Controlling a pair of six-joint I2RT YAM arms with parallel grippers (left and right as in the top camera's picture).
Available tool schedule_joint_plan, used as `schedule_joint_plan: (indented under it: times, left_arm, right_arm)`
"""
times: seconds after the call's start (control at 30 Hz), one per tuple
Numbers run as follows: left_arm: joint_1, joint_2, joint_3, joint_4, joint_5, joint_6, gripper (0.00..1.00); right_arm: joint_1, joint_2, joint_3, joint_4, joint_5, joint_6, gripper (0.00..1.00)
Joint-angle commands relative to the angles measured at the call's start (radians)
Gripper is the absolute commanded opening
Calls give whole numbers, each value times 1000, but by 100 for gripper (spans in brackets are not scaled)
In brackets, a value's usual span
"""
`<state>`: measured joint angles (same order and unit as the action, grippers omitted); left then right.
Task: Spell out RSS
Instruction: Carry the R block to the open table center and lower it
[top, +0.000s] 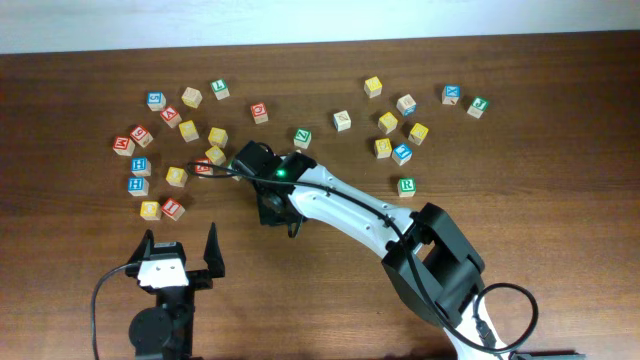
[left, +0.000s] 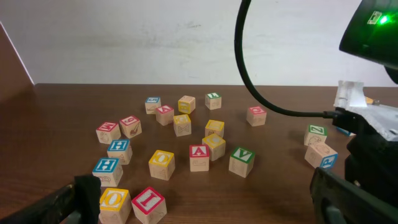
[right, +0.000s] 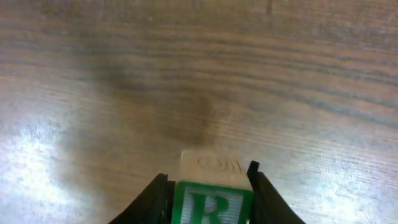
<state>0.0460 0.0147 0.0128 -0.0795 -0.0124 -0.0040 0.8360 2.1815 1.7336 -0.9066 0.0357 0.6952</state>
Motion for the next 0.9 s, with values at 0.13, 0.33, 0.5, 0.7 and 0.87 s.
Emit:
schedule_joint_plan:
  times: [0.13, 0.33, 0.5, 0.7, 0.87]
  left_arm:
    - [-4, -3, -4, -4, -3, -10, 99]
    - [-4, -3, -4, -4, -3, -10, 99]
    - [-4, -3, -4, -4, -3, -10, 99]
    - [-4, -3, -4, -4, -3, -10, 99]
    - [-4, -3, -4, -4, -3, -10, 99]
  right_arm:
    - [9, 35, -16, 10, 26, -18, 31]
    - [8, 44, -16, 31, 28, -18, 35]
    - [8, 44, -15, 28, -27, -124, 41]
    - [8, 44, -15, 26, -27, -191, 41]
    - [0, 43, 4, 25, -24, -194, 42]
